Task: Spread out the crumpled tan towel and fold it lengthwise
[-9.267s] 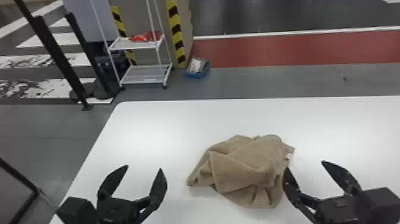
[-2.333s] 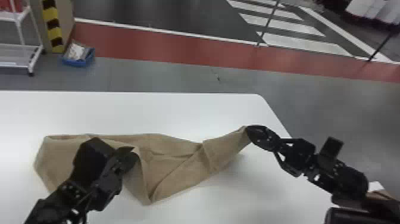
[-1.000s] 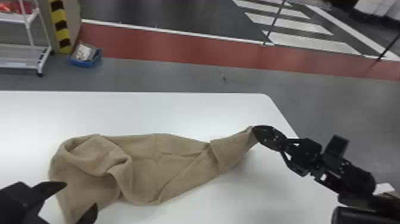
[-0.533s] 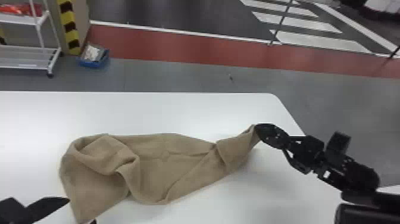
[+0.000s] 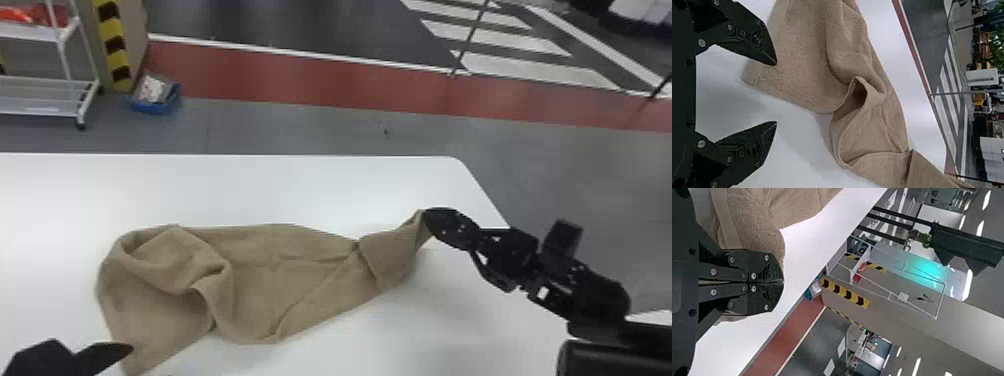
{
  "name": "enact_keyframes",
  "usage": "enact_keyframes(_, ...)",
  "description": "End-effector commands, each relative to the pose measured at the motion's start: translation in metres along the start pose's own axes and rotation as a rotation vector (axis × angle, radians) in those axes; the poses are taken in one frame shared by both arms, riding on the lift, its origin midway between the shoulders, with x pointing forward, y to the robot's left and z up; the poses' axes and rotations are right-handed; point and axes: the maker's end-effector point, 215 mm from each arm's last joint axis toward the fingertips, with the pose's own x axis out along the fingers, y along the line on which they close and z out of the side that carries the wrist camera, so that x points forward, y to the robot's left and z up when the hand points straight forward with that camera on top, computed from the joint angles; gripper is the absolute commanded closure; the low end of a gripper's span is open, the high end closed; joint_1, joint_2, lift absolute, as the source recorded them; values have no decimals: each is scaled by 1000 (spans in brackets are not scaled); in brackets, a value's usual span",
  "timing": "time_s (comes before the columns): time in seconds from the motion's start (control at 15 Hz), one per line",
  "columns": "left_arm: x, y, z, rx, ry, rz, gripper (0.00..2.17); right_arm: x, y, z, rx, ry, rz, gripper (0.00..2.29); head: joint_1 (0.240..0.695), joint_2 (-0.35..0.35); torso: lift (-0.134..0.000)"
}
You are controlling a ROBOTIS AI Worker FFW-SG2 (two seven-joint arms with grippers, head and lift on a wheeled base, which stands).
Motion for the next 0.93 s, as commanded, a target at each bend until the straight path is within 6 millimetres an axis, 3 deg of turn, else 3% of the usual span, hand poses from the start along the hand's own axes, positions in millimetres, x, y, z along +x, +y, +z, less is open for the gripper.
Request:
enact_keyframes(0.0,2,0,1,4,-1,-2,421,-1,0,1,2,-2,-3,1534,695,-283,-124)
enact_keyframes(0.2,7,0,-4,8,6,-7,424,-3,-2,1,4,-4,-9,1534,695,-284,-124)
enact_keyframes(0.33,8,0,-5,14,6,-9,633,-3,-1,1,6,-5,-8,1534,695,-286,-124)
enact_keyframes(0.73,9,2,-5,18,4,-10,640,-3,1,2,7,-8,-10,1534,695,-284,-124)
enact_keyframes(0.8,9,4,-6,20,6,-6,761,-3,1,2,7,-8,-10,1534,695,-283,-124)
enact_keyframes(0.87,10,5,-5,22,10,-2,1072,-4,0,2,7,-7,-11,1534,695,-283,-124)
